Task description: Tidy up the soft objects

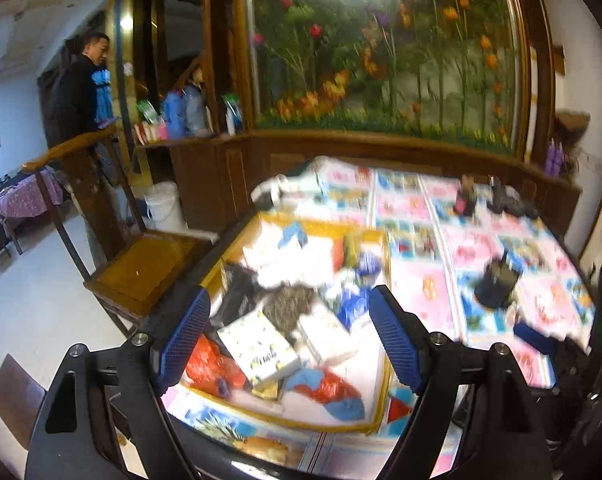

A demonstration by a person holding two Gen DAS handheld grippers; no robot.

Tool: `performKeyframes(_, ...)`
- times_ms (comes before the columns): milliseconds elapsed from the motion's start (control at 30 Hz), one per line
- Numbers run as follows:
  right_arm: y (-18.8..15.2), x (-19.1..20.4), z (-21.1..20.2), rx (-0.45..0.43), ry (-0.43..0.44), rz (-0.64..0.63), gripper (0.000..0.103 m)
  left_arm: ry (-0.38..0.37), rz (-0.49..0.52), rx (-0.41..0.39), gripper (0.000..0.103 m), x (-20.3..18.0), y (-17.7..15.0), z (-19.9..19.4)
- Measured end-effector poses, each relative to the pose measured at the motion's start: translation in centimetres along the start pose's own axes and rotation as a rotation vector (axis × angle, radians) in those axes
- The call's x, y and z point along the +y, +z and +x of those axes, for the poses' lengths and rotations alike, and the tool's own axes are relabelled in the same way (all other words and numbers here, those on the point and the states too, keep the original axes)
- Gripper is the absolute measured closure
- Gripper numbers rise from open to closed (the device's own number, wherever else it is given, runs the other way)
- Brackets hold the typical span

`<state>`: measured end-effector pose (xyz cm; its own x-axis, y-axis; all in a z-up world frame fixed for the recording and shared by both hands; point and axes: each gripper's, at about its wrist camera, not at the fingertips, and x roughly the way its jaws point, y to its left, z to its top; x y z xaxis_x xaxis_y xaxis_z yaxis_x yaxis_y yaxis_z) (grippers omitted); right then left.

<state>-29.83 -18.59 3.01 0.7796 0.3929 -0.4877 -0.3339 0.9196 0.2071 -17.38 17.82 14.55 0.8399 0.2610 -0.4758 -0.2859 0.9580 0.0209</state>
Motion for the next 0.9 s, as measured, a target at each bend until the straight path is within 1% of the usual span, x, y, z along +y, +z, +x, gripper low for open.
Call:
performKeyframes(67, -0.2, -0.4, -0.3, -0.011, 0.006, 0.011, 0.008, -0.003, -0.061, -0.102, 0.021, 0.9, 0.4, -2.0)
performKeyframes(100, -0.2, -0.6, -0.5, -0.015, 0.009, 0.016, 0.008, -0.008, -0.091, -0.158, 0.017, 1.4, 0.4, -3.1)
performKeyframes(133, -0.2, -0.7, -0.6, -0.020, 0.011, 0.019, 0.008, -0.013, -0.123, -0.210, 0.005, 1.8, 0.4, -4.1)
performKeyframes(167, -0.3, -0.9, -0.8, -0.027, 0.014, 0.023, 0.008, -0.024, -0.165, -0.245, 0.000, 2.3, 0.4, -4.7)
performKeyframes(200, -0.4, -1.1, -1.0, -0.034, 0.014, 0.023, 0.008, -0.031, -0.207, -0.246, 0.000, 2.7, 0.4, -4.8)
performKeyframes(233, -0.5, -1.1, -1.2, -0.038, 0.013, 0.024, 0.008, -0.028, -0.225, -0.218, 0.000, 2.9, 0.6, -4.4)
performKeyframes(267, -0.6, -1.2, -1.3, -0.041, 0.013, 0.024, 0.008, -0.018, -0.219, -0.176, 0.000, 2.8, 0.9, -3.8)
performKeyframes(300, -0.7, -1.3, -1.4, -0.043, 0.014, 0.026, 0.008, 0.003, -0.201, -0.145, 0.000, 2.6, 1.2, -3.2)
performKeyframes(333, -0.8, -1.3, -1.5, -0.045, 0.015, 0.026, 0.008, 0.039, -0.183, -0.131, 0.000, 2.3, 1.4, -2.9)
performKeyframes(367, -0.9, -1.4, -1.7, -0.046, 0.015, 0.024, 0.008, 0.059, -0.174, -0.135, 0.000, 2.2, 1.5, -3.0)
performKeyframes(400, -0.9, -1.3, -1.8, -0.048, 0.013, 0.021, 0.008, 0.064, -0.170, -0.146, 0.000, 2.1, 1.5, -3.2)
performKeyframes(467, -1.0, -1.3, -2.3, -0.061, 0.009, 0.012, 0.008, 0.063, -0.157, -0.169, 0.000, 1.9, 1.4, -3.8)
performKeyframes(500, -1.0, -1.2, -2.4, -0.065, 0.008, 0.007, 0.008, 0.057, -0.143, -0.166, 0.000, 1.7, 1.5, -3.7)
performKeyframes(533, -1.1, -1.1, -2.6, -0.068, 0.008, -0.001, 0.008, 0.048, -0.131, -0.148, 0.000, 1.5, 1.6, -3.4)
performKeyframes(633, -1.6, -0.1, -3.1, -0.083, 0.004, -0.043, 0.008, 0.016, -0.131, -0.031, 0.000, 1.5, 1.4, -1.2)
performKeyframes(667, -1.8, 0.4, -3.2, -0.090, -0.002, -0.068, 0.007, 0.013, -0.135, 0.019, 0.000, 1.5, 1.1, -0.3)
performKeyframes(733, -2.2, 1.5, -3.3, -0.096, -0.009, -0.114, 0.007, 0.023, -0.152, 0.082, 0.000, 1.9, 0.5, 1.1)
performKeyframes(800, -2.6, 2.9, -3.1, -0.093, -0.014, -0.166, 0.007, 0.064, -0.153, 0.106, 0.000, 2.0, 0.0, 1.7)
performKeyframes(900, -3.0, 4.5, -2.6, -0.078, -0.014, -0.211, 0.007, 0.111, -0.151, 0.108, 0.000, 2.6, -0.6, 2.0)
